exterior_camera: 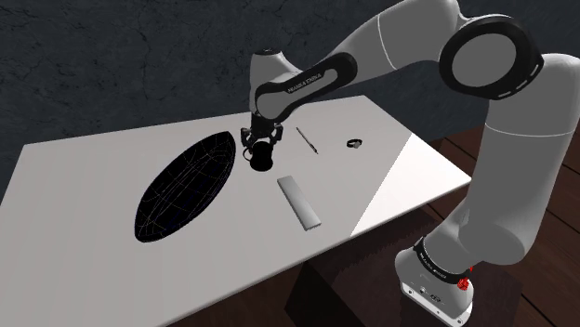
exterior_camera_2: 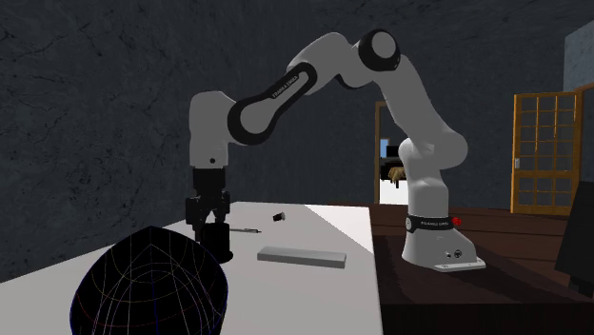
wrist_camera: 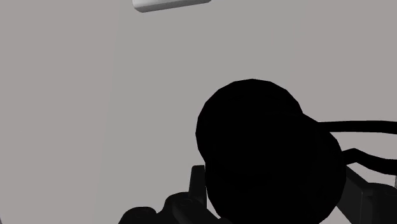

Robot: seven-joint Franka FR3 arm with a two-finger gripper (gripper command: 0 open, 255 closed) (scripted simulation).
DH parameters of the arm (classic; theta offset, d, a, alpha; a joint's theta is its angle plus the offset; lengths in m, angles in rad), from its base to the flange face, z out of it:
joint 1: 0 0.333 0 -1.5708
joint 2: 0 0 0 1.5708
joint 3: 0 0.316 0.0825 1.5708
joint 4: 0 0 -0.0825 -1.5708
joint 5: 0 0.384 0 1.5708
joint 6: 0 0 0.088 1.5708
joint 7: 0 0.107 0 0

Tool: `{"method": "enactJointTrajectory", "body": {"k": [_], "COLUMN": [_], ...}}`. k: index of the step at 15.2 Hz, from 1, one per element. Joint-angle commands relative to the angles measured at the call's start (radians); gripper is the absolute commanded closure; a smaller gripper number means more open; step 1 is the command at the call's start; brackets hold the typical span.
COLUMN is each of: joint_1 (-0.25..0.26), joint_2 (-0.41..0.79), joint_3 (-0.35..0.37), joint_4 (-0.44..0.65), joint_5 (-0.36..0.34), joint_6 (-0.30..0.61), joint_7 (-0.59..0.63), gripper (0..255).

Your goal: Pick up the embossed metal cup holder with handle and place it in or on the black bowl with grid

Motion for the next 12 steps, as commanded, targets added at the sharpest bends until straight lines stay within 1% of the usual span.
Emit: {"method": "enactJointTrajectory", "body": {"k": [1,12], "joint_1": [-0.002,-0.010], "joint_2": [-0.012,-0.091], "joint_3": [0.002,0.013], "joint_4": [0.004,0.047], "joint_5": [0.004,0.028], "joint_6": [-0.016,-0.136], "joint_7": [-0.003,-0.018], "gripper": [255,255]}}
